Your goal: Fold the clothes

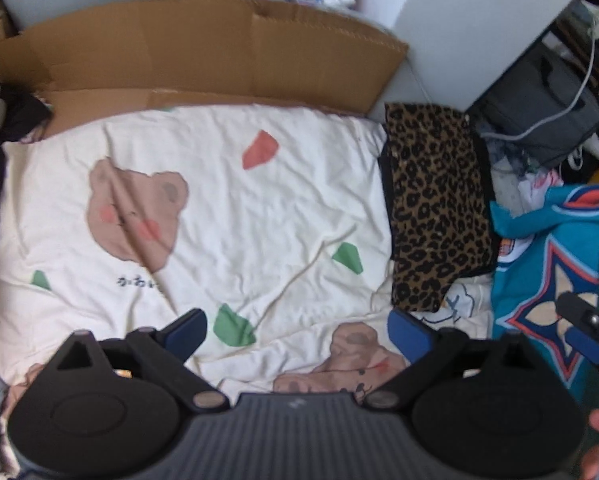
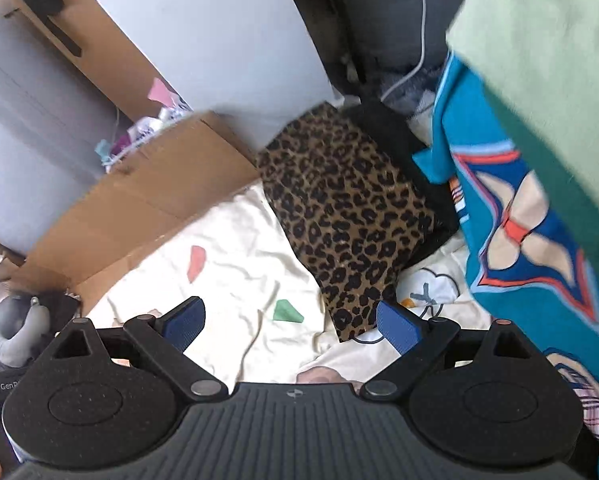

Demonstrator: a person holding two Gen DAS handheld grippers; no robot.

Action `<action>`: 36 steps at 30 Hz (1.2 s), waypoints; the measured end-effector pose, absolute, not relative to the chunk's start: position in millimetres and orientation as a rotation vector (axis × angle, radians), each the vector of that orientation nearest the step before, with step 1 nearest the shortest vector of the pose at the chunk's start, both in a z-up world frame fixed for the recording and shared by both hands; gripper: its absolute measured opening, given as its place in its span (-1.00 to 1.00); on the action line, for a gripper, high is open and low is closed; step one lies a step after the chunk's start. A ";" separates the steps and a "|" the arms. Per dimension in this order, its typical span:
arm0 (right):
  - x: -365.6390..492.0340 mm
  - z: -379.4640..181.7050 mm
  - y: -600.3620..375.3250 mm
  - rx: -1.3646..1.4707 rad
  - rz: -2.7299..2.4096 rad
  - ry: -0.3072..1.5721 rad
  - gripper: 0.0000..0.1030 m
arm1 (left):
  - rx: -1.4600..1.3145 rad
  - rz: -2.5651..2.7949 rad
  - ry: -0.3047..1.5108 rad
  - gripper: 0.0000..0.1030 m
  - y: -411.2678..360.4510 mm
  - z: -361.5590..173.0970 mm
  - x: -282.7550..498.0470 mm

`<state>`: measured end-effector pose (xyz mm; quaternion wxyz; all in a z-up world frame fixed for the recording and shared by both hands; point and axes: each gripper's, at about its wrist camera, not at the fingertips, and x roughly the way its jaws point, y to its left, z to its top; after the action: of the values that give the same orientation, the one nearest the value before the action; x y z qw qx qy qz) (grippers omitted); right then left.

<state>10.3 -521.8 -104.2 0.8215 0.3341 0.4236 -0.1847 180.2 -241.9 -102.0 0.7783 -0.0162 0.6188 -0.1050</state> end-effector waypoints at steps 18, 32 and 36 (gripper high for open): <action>-17.0 1.0 -455.2 0.668 -0.255 0.890 0.91 | -0.007 -0.164 1.253 0.99 -142.6 22.2 131.5; -23.3 31.7 -402.5 0.562 -0.167 0.881 0.91 | -0.039 -0.072 1.178 0.99 -7.9 102.2 72.4; -25.1 37.6 -393.6 0.550 -0.200 0.886 0.91 | -0.076 -0.045 1.154 0.99 27.2 102.9 61.2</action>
<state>-25.1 -393.6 37.6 0.8624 0.2624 0.4223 -0.0955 61.2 27.2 102.9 0.8373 -0.0358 0.5452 -0.0211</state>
